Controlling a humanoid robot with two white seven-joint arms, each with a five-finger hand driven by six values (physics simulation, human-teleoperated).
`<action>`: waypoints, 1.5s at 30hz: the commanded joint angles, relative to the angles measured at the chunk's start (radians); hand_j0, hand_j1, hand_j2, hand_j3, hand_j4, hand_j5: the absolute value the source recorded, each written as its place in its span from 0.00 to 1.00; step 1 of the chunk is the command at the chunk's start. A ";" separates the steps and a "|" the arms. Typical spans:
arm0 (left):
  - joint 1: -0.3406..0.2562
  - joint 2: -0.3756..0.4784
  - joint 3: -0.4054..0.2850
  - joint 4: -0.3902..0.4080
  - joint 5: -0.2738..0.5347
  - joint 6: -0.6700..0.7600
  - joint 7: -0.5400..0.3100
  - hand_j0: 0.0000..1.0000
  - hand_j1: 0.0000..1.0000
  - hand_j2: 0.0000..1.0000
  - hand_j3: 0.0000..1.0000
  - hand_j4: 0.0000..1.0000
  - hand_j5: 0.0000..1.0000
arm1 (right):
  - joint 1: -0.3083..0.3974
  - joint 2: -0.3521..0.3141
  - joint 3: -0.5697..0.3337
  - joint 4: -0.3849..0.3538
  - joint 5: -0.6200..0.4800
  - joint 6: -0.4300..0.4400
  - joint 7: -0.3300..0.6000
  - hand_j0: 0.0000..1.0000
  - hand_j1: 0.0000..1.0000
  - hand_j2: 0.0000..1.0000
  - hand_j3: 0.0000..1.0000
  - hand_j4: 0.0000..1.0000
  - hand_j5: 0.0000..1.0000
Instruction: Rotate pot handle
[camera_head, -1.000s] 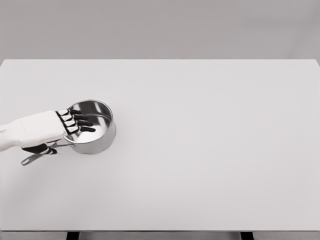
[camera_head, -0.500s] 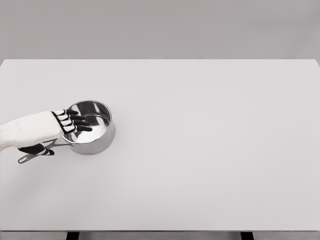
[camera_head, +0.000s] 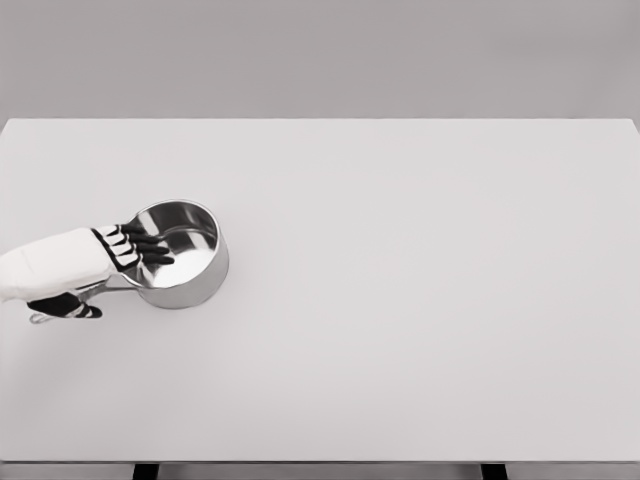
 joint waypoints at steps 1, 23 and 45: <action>0.006 0.000 0.029 -0.006 0.010 0.001 0.001 1.00 1.00 1.00 1.00 1.00 1.00 | 0.000 0.000 0.000 0.000 0.000 0.000 0.000 1.00 1.00 1.00 1.00 1.00 1.00; 0.112 -0.049 0.154 -0.037 -0.009 0.001 0.001 1.00 1.00 1.00 1.00 1.00 1.00 | 0.000 0.000 0.000 0.000 0.000 -0.001 0.000 1.00 1.00 1.00 1.00 1.00 1.00; 0.203 -0.155 0.309 -0.057 -0.145 0.001 -0.001 1.00 1.00 1.00 1.00 1.00 1.00 | 0.000 0.000 0.000 0.000 0.000 0.000 0.000 1.00 1.00 1.00 1.00 1.00 1.00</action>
